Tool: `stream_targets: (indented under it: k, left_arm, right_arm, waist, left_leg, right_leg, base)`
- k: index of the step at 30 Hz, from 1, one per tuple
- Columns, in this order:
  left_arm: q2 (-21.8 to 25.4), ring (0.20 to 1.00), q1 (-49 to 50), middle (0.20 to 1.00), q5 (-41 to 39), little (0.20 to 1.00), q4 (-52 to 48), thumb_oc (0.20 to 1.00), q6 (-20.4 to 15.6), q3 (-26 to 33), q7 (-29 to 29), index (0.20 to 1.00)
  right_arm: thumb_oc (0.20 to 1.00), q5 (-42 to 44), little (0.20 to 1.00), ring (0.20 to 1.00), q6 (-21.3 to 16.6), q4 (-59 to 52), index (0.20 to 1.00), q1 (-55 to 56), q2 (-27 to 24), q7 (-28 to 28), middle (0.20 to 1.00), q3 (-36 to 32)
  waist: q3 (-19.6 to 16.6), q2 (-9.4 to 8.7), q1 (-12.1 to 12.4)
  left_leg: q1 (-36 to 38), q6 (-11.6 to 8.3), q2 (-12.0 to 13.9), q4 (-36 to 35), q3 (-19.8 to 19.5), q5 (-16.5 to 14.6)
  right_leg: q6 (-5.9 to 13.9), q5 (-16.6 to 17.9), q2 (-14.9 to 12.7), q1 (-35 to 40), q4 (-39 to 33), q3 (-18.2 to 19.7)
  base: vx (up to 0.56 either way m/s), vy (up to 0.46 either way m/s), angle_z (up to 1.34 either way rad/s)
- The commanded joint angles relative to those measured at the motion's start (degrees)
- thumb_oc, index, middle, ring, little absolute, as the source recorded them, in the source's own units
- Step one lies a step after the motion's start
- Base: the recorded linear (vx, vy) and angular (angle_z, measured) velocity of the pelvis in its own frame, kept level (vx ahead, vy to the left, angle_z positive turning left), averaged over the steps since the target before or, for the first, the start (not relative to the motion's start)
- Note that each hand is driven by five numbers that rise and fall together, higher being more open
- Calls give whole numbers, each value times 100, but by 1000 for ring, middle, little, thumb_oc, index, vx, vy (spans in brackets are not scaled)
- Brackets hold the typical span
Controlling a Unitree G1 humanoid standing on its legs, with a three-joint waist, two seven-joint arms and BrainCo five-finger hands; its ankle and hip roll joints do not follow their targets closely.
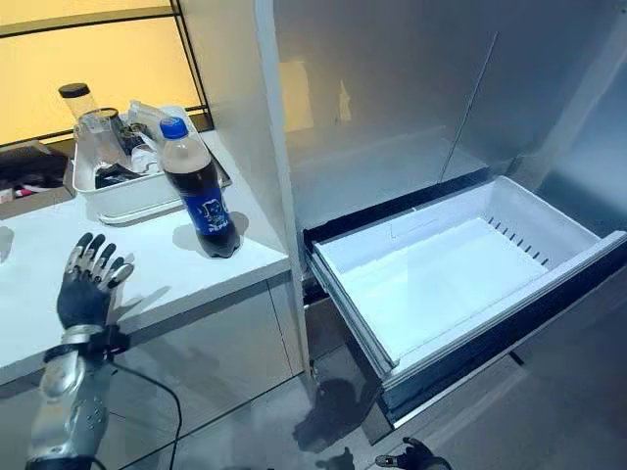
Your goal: Take the drinks into the refrigerator
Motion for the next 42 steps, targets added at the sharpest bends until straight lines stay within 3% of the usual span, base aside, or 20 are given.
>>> stream_targets:
  k: [1, 6, 12, 25, 40, 41, 42]
  left_arm:
    - [208, 1000, -800, 1000, 449, 1000, -68, 1000, -329, -260, 191, 1000]
    - [134, 1000, -1509, 1000, 1262, 1000, 368, 1000, -195, -581, 807, 1000]
    - [-71, 1000, -2007, 1000, 1140, 1000, 691, 1000, -236, -808, 958, 1000]
    - [-77, 1000, -2531, 1000, 978, 1000, 1156, 1000, -68, -1211, 919, 1000]
    - [226, 1000, -3632, 1000, 852, 1000, 2478, 1000, 137, -1921, 790, 1000]
    - [225, 435, -3694, 435, 865, 435, 2477, 435, 114, -1983, 774, 435]
    - [191, 200, -3721, 200, 871, 200, 2489, 200, 101, -2005, 772, 200]
  right_arm:
    - [1000, 11, 1000, 1000, -74, 7, 1000, -390, -14, -80, 1000, 223]
    - [1000, 5, 1000, 1000, -77, -42, 1000, -228, 40, -136, 1000, 329]
    - [1000, 42, 1000, 1000, -93, -71, 1000, -74, 49, -250, 1000, 374]
    - [1000, 111, 1000, 1000, -60, -119, 1000, -2, 78, -337, 1000, 384]
    - [1000, 304, 1000, 1000, -30, -203, 1000, -70, 47, -423, 1000, 435]
    - [1000, 322, 1000, 1000, -41, -196, 1000, -62, 47, -417, 1000, 437]
    - [1000, 332, 1000, 1000, -44, -189, 1000, -48, 42, -423, 1000, 430]
  waist:
    - [95, -81, -29]
    - [81, -81, -173]
    - [72, -84, -314]
    - [47, -99, -443]
    - [-8, -31, -656]
    - [-7, -31, -672]
    - [-10, -31, -683]
  left_leg:
    - [-63, 364, -447, 3, 107, -327]
    - [-49, 354, -449, 3, 156, -342]
    - [-47, 352, -455, 3, 216, -358]
    - [-25, 344, -442, 3, 305, -381]
    - [0, 316, -412, 3, 403, -382]
    - [-5, 310, -406, 3, 410, -380]
    - [-16, 308, -401, 3, 413, -377]
  right_leg:
    - [181, -365, -21, 45, 640, 2]
    - [197, -357, -8, 49, 620, 46]
    - [220, -337, -4, 50, 593, 106]
    - [246, -305, 10, 41, 560, 183]
    - [251, -320, 85, 25, 544, 310]
    - [252, -320, 87, 20, 535, 313]
    - [254, -317, 90, 23, 525, 311]
  base:
    - [-85, -9, 55]
    - [0, 0, 0]
    - [3, 5, -5]
    - [6, 0, -2]
    - [19, -4, -3]
    - [23, -11, -5]
    - [13, -9, -5]
